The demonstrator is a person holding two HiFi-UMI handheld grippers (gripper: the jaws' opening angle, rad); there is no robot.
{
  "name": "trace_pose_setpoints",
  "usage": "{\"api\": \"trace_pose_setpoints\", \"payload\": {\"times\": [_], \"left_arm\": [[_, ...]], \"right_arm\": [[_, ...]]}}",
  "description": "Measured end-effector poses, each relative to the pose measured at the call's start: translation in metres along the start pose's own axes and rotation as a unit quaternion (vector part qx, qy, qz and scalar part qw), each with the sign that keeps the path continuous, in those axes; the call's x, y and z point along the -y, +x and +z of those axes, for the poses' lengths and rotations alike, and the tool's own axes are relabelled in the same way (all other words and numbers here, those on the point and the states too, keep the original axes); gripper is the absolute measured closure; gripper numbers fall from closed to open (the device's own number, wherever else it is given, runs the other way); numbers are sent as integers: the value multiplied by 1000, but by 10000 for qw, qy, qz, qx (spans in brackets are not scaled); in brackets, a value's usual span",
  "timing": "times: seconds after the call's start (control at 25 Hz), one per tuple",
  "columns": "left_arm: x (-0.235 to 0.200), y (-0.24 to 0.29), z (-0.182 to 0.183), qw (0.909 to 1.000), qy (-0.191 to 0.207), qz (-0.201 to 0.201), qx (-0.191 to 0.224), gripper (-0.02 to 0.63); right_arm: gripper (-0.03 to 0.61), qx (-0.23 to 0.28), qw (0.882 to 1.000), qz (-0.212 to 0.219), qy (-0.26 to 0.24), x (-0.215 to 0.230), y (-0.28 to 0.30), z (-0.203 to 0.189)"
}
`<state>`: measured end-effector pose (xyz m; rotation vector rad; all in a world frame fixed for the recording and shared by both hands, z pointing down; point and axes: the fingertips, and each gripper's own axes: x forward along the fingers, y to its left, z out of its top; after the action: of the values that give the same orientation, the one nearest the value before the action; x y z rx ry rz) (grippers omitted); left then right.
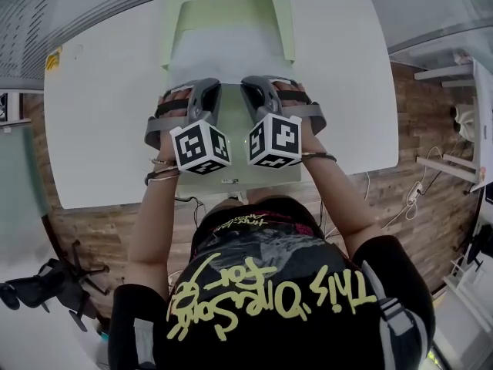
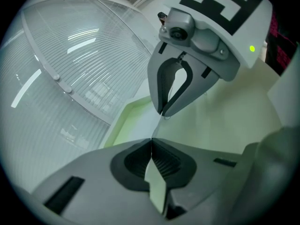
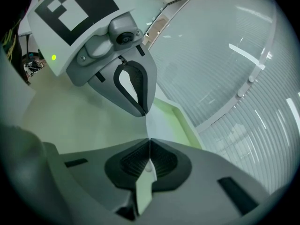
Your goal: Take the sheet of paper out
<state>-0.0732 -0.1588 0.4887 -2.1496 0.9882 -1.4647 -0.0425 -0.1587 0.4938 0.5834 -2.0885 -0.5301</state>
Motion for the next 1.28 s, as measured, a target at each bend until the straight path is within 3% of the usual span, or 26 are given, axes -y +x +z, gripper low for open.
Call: {"api": "trace_pose_setpoints", "payload": {"times": [1.28], "left_arm": [[-24,-35,24,9981,160,510,292,604]], "right_arm": [[569,143,9979,-586,-240,25,-40,22]]}}
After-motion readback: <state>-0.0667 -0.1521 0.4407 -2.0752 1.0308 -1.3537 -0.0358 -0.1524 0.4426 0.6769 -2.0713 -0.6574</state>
